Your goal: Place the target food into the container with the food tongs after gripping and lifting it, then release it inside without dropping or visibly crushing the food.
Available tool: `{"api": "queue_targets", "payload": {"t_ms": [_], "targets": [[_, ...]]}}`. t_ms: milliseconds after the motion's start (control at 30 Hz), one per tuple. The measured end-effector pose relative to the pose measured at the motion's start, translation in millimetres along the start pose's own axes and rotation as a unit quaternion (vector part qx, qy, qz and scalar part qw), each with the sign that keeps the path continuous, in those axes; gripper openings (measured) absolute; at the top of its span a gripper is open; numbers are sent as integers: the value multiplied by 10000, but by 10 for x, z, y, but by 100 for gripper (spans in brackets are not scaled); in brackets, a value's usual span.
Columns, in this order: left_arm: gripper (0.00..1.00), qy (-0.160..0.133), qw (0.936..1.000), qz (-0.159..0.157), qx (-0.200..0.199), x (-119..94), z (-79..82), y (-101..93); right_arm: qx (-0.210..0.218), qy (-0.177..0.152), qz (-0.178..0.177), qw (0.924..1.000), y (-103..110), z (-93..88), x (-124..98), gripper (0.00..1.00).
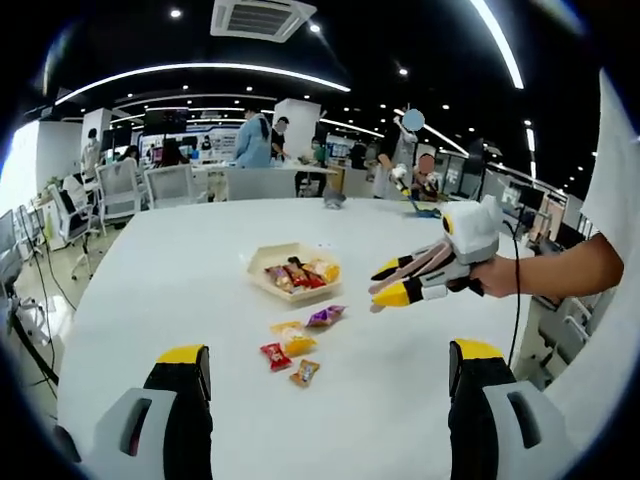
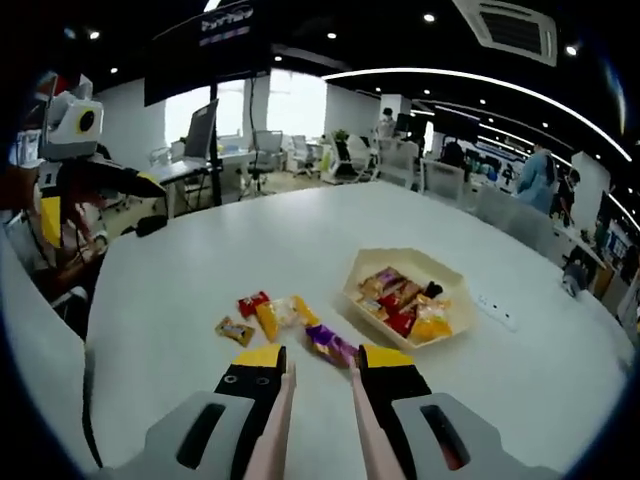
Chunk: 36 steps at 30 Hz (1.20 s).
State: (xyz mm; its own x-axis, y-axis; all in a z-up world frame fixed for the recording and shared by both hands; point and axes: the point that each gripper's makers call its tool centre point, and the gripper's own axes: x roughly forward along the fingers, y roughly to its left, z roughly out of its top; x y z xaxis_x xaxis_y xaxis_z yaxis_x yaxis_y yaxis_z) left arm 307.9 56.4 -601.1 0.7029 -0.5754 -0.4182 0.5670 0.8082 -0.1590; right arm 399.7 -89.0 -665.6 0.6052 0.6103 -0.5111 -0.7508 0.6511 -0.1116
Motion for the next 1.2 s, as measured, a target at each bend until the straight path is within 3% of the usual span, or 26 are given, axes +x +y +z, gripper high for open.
{"api": "queue_targets", "payload": {"t_ms": [233,333,633,967,1033,1067,1100,1200], "targets": [[100,-88,9999,-4,-131,17,36,26,-665,193,308,9971,-104,-25,273,28],[100,-50,9999,33,-100,25,10,30,-742,264,469,9958,-123,-47,365,28],[100,44,9995,207,-230,-35,-83,50,-1614,534,1132,9789,2,-125,627,28],[100,123,9982,467,-351,-164,-176,172,-1562,569,1371,9765,-15,-209,881,27],[100,163,9979,497,-392,-174,-200,181,-1526,619,1409,9762,-5,-227,897,27],[100,187,9978,514,-364,-182,-209,183,-1534,833,1453,9739,-1,-306,889,26],[100,188,9978,516,-366,-185,-210,183,-1368,630,1460,9777,15,-235,897,26],[100,170,9977,540,-380,-195,-200,194,-1147,759,1363,9811,1,-270,890,25]]}}
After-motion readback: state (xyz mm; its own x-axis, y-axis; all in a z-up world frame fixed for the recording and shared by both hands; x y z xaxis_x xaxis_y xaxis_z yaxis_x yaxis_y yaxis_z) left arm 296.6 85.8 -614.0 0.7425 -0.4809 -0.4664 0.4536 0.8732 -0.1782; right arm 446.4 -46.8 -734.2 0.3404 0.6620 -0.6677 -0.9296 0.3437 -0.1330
